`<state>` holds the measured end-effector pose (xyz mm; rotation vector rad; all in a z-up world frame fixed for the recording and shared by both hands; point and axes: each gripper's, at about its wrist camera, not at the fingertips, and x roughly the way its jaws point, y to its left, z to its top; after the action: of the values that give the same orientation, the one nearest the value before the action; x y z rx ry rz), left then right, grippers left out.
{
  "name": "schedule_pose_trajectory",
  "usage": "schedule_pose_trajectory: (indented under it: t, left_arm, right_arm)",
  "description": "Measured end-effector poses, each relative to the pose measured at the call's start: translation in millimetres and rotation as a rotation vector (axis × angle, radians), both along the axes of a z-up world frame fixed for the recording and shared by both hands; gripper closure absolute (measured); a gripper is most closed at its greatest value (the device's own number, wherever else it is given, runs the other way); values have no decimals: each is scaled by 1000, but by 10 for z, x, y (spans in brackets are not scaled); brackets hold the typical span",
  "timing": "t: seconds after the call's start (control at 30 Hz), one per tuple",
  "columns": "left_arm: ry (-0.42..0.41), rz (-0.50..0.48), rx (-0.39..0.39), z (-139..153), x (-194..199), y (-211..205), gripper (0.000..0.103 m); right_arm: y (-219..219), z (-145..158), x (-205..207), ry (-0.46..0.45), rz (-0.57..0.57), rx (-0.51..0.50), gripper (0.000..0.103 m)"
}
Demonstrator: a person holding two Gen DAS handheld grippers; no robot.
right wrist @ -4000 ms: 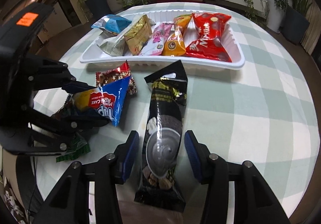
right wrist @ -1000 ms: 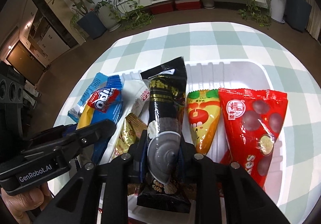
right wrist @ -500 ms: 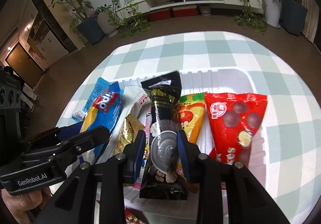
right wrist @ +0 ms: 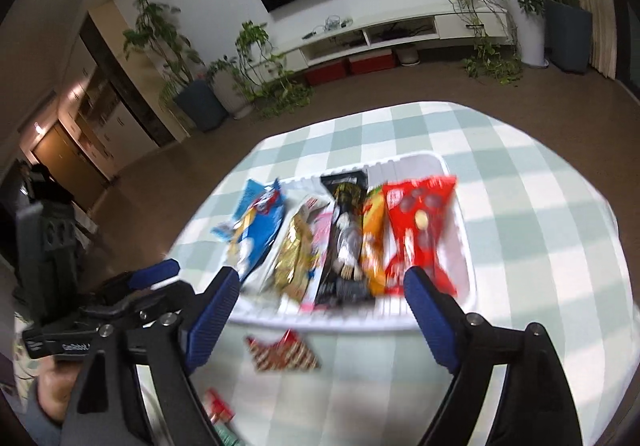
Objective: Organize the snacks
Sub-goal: 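Withdraw both tools back toward the remaining snacks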
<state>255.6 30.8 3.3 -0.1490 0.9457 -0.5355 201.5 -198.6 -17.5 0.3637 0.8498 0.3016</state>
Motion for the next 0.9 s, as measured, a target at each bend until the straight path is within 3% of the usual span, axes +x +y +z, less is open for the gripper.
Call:
schedule_pose_trajectory:
  t: [0.17, 0.37, 0.5, 0.63, 0.9]
  left_arm:
    - [-13, -24, 6, -17, -594, 153, 1]
    - [-6, 45, -4, -226, -1360, 405, 1]
    - [5, 85, 44, -409, -1852, 391, 1]
    - [5, 141, 67, -535, -2138, 342, 1]
    - [-18, 117, 174, -555, -2257, 120, 1]
  right_arm:
    - [-53, -62, -683, -24, 19, 59, 13]
    - [-16, -343, -1445, -11, 5, 86, 13]
    - [37, -527, -1772, -9, 8, 86, 13]
    - [75, -705, -1912, 36, 6, 93, 13]
    - [130, -744, -2004, 47, -14, 56, 13]
